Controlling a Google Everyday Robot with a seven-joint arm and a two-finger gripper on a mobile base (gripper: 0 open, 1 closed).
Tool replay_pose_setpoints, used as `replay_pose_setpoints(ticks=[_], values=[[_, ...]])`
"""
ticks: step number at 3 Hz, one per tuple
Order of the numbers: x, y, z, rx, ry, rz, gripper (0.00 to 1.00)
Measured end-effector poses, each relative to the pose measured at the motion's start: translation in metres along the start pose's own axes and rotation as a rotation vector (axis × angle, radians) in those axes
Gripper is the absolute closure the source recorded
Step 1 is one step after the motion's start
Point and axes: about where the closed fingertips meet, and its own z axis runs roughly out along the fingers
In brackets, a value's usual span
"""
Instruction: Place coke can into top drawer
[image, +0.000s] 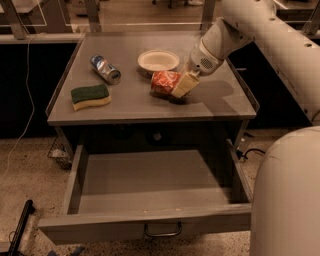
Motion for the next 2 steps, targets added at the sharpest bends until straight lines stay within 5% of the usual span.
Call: replay_pose_setpoints(ticks=[2], values=[[-0.003, 0.024, -0.066, 0.082, -0.037, -0.044, 1.0]])
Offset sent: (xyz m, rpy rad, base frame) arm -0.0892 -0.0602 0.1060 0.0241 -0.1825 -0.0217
